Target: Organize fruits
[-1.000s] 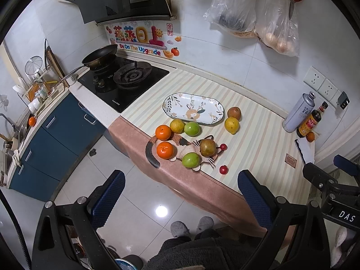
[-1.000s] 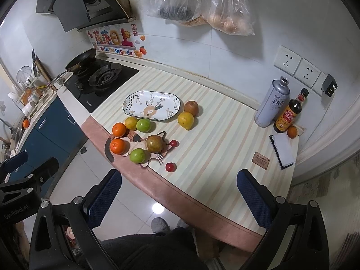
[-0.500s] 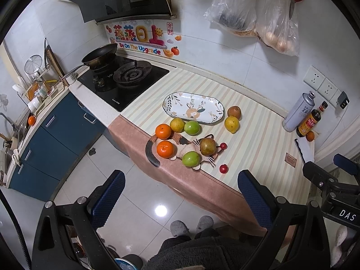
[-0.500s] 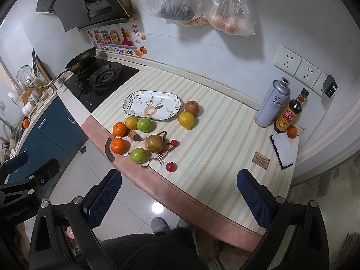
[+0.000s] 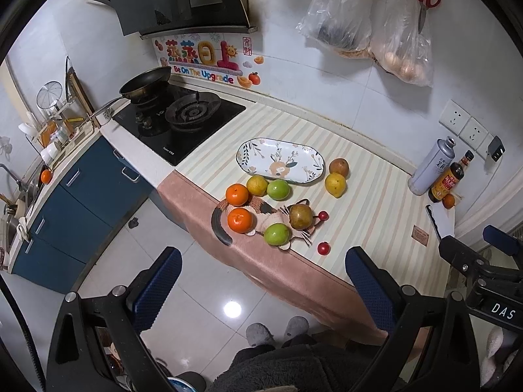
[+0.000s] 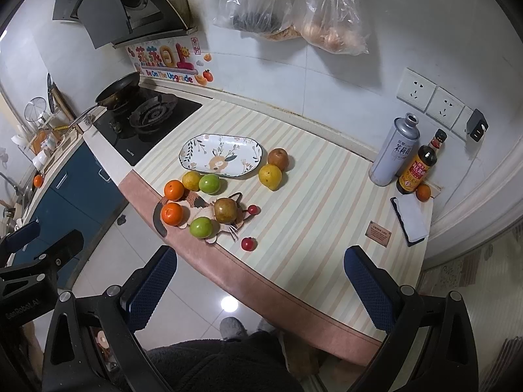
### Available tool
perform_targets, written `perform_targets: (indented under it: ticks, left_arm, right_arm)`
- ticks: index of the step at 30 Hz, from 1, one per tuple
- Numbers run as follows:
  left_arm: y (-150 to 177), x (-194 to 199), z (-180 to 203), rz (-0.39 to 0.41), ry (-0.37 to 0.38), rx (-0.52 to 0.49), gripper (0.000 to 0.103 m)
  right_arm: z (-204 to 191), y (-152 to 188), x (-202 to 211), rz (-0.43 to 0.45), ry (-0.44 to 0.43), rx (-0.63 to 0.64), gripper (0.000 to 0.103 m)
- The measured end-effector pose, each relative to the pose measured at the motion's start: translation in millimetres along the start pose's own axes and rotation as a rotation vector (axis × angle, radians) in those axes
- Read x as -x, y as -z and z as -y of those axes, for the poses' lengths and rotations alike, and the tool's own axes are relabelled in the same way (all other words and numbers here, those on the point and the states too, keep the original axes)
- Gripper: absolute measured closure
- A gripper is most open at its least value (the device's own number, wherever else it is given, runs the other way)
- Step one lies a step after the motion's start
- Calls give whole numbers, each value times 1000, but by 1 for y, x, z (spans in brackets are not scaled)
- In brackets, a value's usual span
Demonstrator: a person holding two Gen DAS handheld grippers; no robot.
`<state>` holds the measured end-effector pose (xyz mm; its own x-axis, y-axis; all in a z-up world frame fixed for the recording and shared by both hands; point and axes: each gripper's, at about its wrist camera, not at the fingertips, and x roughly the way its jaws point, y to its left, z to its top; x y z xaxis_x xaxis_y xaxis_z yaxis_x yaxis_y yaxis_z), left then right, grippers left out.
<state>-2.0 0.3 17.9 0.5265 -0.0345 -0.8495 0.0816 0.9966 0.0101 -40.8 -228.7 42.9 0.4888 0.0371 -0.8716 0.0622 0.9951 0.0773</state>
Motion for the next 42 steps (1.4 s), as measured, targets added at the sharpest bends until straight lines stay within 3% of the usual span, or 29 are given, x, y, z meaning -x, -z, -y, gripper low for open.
perform_targets:
  ticks: [36,39,42]
  left_arm:
    - [-2,6,12,9,-14,42,1]
    - [2,-1,8,23,-27,64,1]
    - [-1,-17,2,50,-87,90,1]
  right_arm:
    - [14,-6,1,7,-57,13,0]
    - [18,-9,-8,4,-88,3,0]
    - [21,-12,-27,-3,-126,-5,0]
